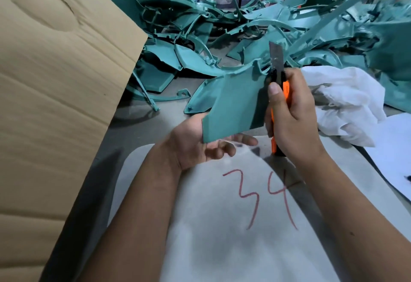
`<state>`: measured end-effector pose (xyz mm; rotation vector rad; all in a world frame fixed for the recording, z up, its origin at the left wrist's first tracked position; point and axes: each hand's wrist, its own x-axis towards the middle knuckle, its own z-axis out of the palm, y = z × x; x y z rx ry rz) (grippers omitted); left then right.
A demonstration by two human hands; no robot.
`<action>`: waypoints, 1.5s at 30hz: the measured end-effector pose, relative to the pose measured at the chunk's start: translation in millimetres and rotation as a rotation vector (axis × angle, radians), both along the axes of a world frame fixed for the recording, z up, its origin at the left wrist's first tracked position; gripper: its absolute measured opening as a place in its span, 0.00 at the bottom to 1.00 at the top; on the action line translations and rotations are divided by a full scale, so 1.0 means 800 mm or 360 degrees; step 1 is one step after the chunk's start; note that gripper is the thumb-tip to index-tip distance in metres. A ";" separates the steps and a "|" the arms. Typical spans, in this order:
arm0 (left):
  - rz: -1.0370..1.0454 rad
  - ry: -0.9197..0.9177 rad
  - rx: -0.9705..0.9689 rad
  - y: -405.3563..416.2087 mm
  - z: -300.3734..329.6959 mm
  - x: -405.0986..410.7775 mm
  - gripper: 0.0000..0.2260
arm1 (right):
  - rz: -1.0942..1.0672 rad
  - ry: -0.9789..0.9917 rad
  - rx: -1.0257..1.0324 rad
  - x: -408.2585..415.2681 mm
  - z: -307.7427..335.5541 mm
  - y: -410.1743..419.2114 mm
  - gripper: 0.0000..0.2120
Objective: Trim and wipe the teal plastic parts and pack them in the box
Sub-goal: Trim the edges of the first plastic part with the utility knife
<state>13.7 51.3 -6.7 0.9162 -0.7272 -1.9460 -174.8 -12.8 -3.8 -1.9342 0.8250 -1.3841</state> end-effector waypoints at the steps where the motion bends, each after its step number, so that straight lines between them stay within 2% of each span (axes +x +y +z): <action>1: 0.0093 -0.0133 -0.0057 -0.002 -0.003 0.003 0.26 | -0.0066 0.0035 -0.0012 0.000 0.000 -0.002 0.05; 3: 0.0370 -0.0213 -0.0257 -0.005 -0.006 0.010 0.35 | -0.0213 0.0111 -0.0066 -0.003 -0.002 -0.007 0.04; 4: 0.0473 -0.0234 -0.0396 -0.006 -0.009 0.014 0.36 | -0.0281 0.0175 -0.0121 -0.004 -0.002 -0.009 0.04; 6: 0.0700 -0.0405 -0.0569 -0.004 -0.014 0.013 0.31 | -0.0348 0.0289 -0.0196 -0.005 -0.001 -0.009 0.06; 8: 0.0919 -0.0569 -0.0658 -0.005 -0.015 0.004 0.17 | -0.0344 0.0350 -0.0245 -0.006 0.001 -0.005 0.08; 10: 0.1000 -0.0716 -0.0818 -0.005 -0.019 -0.003 0.11 | -0.0339 0.0385 -0.0315 -0.006 0.003 -0.002 0.09; 15: 0.1071 -0.1174 -0.0929 -0.010 -0.026 -0.004 0.16 | -0.0387 0.0469 -0.0356 -0.007 0.002 -0.002 0.13; 20: 0.1133 -0.1421 -0.0983 -0.020 -0.037 -0.012 0.22 | -0.0213 0.0433 -0.0529 0.002 0.002 0.005 0.07; 26: 0.1152 -0.1339 -0.0967 -0.019 -0.036 -0.018 0.22 | -0.0182 0.0604 -0.0382 0.013 -0.005 0.011 0.09; 36: 0.1100 -0.1036 -0.0879 -0.015 -0.029 -0.036 0.20 | -0.0264 0.0544 -0.0334 0.016 -0.003 0.016 0.08; 41: 0.1101 -0.0908 -0.0882 -0.011 -0.026 -0.042 0.19 | -0.0392 0.0596 -0.0249 0.019 -0.002 0.014 0.19; 45: 0.1102 -0.0872 -0.0876 -0.010 -0.026 -0.043 0.19 | -0.0378 0.0633 -0.0193 0.018 0.000 0.011 0.20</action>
